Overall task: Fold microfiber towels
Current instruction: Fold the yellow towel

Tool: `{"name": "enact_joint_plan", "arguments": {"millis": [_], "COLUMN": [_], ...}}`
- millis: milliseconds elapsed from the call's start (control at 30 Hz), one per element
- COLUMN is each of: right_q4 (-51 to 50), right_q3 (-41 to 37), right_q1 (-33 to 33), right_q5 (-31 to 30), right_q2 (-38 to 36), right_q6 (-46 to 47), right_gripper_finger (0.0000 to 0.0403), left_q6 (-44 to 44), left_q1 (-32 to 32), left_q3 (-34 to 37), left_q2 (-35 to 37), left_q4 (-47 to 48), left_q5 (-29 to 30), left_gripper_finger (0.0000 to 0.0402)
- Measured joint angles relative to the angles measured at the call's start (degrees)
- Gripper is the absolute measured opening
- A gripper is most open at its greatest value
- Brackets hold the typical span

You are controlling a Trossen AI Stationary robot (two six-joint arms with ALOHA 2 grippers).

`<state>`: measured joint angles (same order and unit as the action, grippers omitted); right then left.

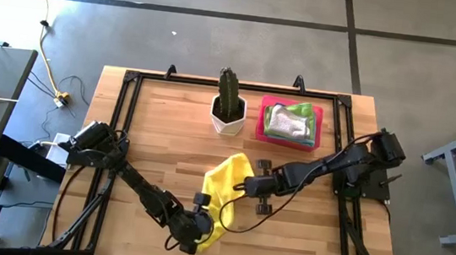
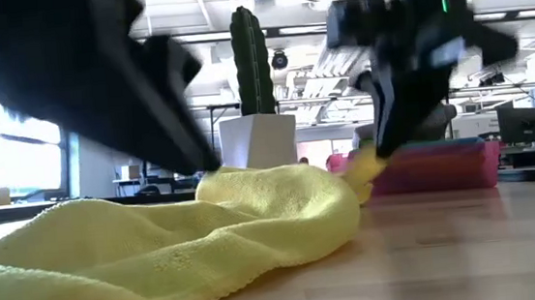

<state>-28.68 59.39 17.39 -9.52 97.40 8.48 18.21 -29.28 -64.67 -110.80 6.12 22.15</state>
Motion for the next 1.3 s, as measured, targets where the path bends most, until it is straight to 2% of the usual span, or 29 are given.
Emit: {"name": "enact_joint_plan", "arguments": {"millis": [167,433,567,733,867,933,1000,1100,1200,1300], "right_q4": [-16.9,-34.7,-38.9,-43.6,-45.6,-46.0,-46.1,-46.6,-47.7,-50.1], "right_q3": [13.0,33.3,41.9,48.5,49.5,49.4,48.8,47.9,46.8,46.6], "right_q1": [2.2,5.6,6.5,6.8,6.7,6.7,6.3,6.0,5.4,4.7], "right_q5": [3.5,6.5,3.3,-1.5,-4.0,-4.0,-4.0,-4.0,-4.0,-4.5], "right_q2": [0.0,-0.1,-0.2,-0.2,-0.2,-0.2,-0.2,-0.2,-0.2,-0.2], "right_q6": [9.3,25.1,31.1,33.1,33.1,33.1,33.1,33.1,32.6,32.5], "right_gripper_finger": [0.0002,0.0001,0.0000,0.0000,0.0000,0.0000,0.0000,0.0000,0.0000,0.0000], "left_q6": [-10.3,-17.8,-21.2,-27.2,-33.5,-34.7,-33.3,-25.4,-12.9,-2.8], "left_q1": [0.0,0.0,0.0,-0.1,-0.1,0.2,0.6,0.8,0.8,0.7], "left_q3": [-5.8,-12.1,-12.5,-12.5,-12.5,-12.5,-12.5,-11.7,-10.1,-9.2], "left_q2": [0.0,0.0,0.0,0.0,0.0,0.1,0.1,0.1,0.1,0.1], "left_q4": [0.0,-1.3,-7.4,-18.2,-27.2,-28.9,-27.7,-21.5,-12.8,-6.6], "left_q5": [2.5,21.6,24.9,30.5,39.0,40.6,40.5,38.9,34.1,26.8], "left_gripper_finger": [0.0126,0.0126,0.0126,0.0126,0.0126,0.0126,0.0126,0.0126,0.0126,0.0129]}}
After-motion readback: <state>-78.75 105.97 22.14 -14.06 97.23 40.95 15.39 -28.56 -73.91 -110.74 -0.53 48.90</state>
